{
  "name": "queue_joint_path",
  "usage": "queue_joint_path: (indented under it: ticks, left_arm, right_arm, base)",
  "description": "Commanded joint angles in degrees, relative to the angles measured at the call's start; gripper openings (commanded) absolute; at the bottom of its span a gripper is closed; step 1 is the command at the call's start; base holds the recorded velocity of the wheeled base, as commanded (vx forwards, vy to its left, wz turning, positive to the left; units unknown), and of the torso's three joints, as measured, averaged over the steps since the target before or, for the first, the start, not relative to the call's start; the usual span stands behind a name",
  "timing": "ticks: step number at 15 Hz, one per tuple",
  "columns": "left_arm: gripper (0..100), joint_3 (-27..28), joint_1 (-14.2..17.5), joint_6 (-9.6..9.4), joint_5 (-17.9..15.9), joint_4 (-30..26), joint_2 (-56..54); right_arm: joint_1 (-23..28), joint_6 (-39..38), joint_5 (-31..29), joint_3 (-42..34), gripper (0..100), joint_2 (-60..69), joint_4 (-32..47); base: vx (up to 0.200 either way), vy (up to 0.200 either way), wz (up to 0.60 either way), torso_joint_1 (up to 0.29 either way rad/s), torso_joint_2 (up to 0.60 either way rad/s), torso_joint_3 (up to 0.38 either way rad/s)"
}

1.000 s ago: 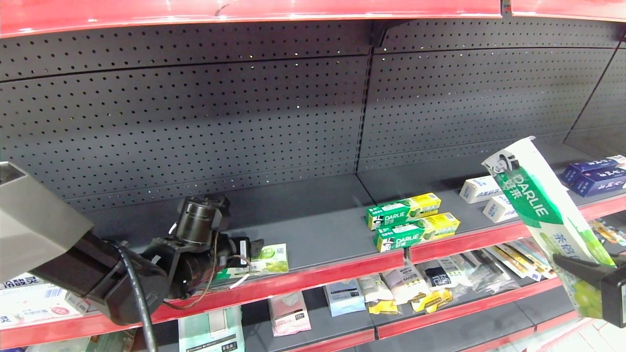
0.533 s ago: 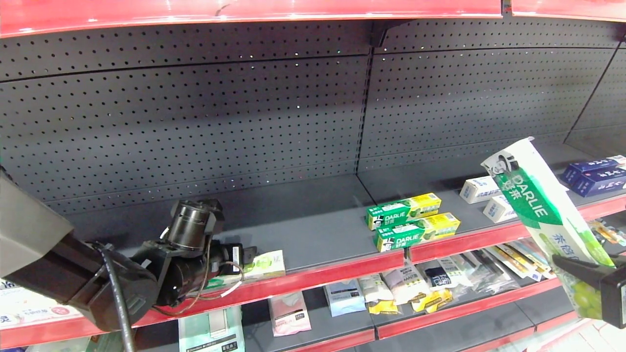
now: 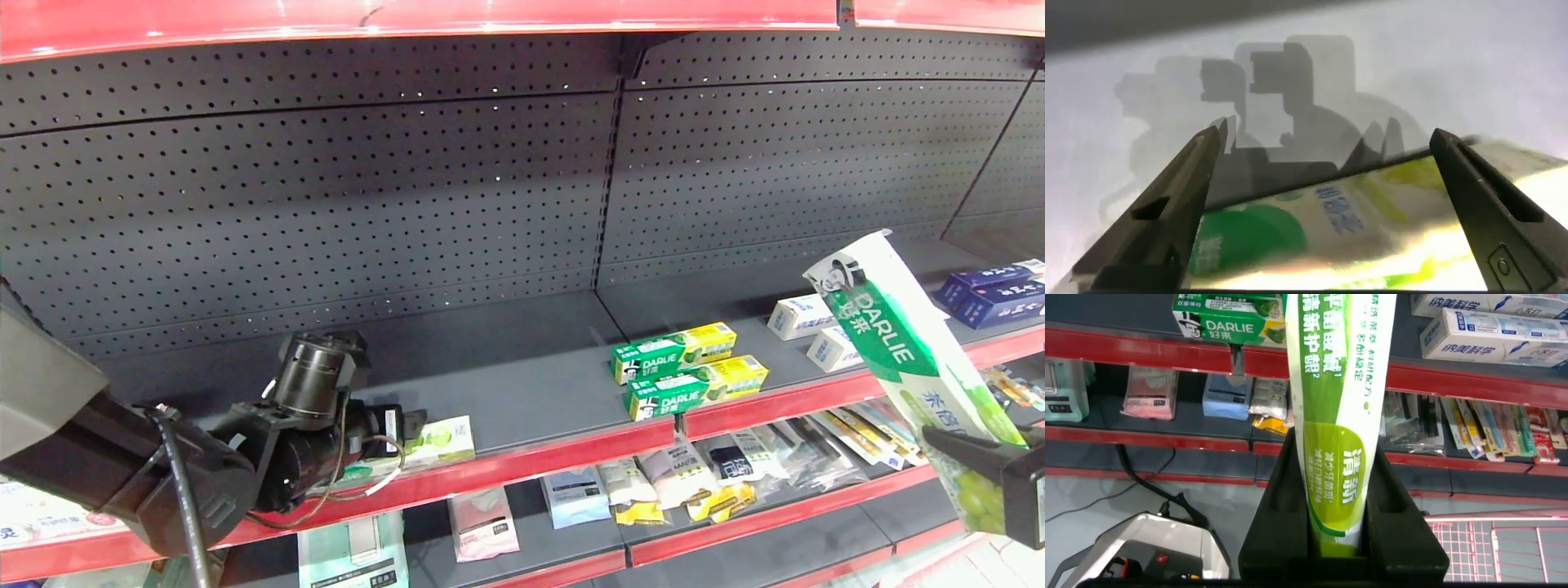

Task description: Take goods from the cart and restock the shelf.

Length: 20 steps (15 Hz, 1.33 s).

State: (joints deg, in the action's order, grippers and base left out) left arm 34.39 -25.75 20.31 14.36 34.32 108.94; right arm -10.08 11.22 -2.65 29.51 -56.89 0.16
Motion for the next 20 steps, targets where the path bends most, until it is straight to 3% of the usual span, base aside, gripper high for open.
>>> queue_joint_path:
  ticks: [1,11,13,18,20]
  left_arm:
    - [100,1.9,0.0,0.08,0.1,0.1,-0.1]
    - [100,-0.5,-0.8,0.17,0.7,0.5,-7.9]
    - [100,-2.6,0.2,0.08,0.9,0.3,-13.3]
    - [100,-14.3,4.2,-4.84,-0.6,-1.9,-33.6]
    - [100,-15.2,5.3,-6.16,-1.7,-12.8,-46.3]
  right_arm:
    - [0.0,0.0,0.0,0.0,0,0.0,0.0]
    - [-0.3,0.3,0.3,0.5,0,-3.2,-0.5]
    - [-0.4,0.5,3.5,0.6,0,-4.3,-0.5]
    - [-0.4,5.3,5.5,1.3,0,-7.3,-0.5]
    - [-0.4,6.8,5.9,1.6,0,-8.1,-0.5]
  base:
    - [0.0,0.0,0.0,0.0,0.0,0.0]
    - [0.0,0.0,0.0,0.0,0.0,0.0]
    - [0.0,0.0,0.0,0.0,0.0,0.0]
    - [0.0,0.0,0.0,0.0,0.0,0.0]
    - [0.0,0.0,0.0,0.0,0.0,0.0]
